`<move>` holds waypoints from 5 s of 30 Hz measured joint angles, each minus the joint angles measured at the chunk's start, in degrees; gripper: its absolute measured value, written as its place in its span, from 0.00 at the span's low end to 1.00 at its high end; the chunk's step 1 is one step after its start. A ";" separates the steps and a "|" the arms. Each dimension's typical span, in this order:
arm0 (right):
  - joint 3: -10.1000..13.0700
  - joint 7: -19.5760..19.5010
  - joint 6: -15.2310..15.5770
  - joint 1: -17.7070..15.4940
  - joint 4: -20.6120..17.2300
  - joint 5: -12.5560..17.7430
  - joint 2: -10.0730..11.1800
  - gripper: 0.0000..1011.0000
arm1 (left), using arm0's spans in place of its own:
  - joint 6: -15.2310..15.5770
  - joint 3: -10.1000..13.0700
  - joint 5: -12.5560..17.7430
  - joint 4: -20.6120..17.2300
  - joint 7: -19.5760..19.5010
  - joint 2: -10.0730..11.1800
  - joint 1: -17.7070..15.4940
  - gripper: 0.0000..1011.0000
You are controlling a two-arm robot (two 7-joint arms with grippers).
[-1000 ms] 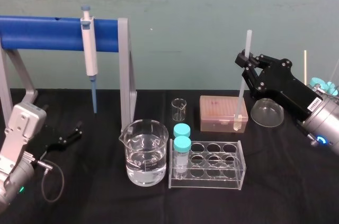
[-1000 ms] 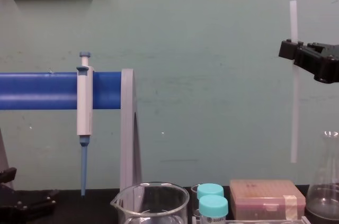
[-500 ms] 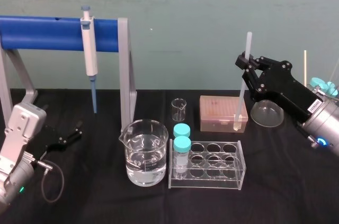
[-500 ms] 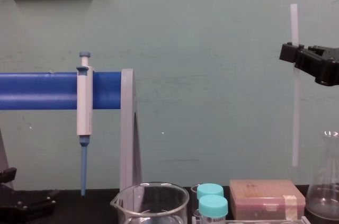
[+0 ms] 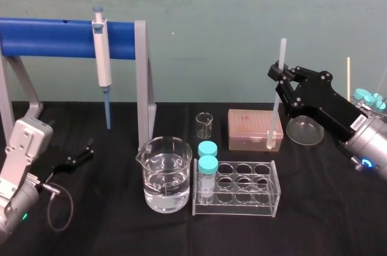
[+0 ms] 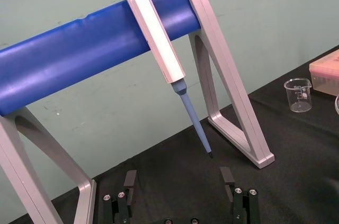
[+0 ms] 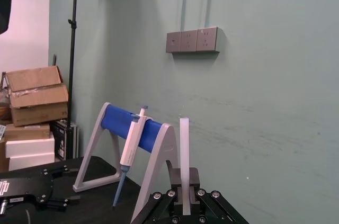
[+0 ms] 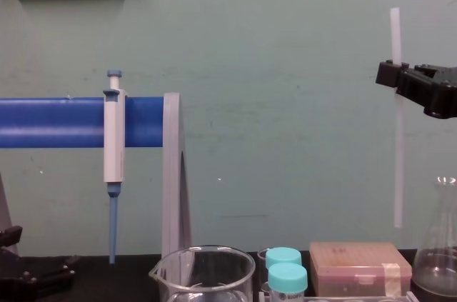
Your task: Pick up the stirring rod with one hand, then place it down.
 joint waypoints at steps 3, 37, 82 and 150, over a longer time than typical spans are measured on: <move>-0.03 -0.03 0.04 0.00 -0.03 -0.03 0.01 0.07 | 0.00 0.00 0.00 0.00 0.00 0.00 0.00 0.99; -0.46 0.06 0.49 0.48 0.63 0.03 0.03 0.07 | 0.00 0.00 0.00 0.00 0.00 0.00 0.00 0.99; -2.49 0.56 3.13 -4.23 1.95 1.82 1.58 0.07 | 0.00 0.00 0.00 0.00 0.00 0.00 0.00 0.99; -4.88 2.51 -2.19 -3.43 12.57 -2.14 -2.63 0.30 | 0.00 0.00 0.00 0.00 0.00 0.00 0.00 0.99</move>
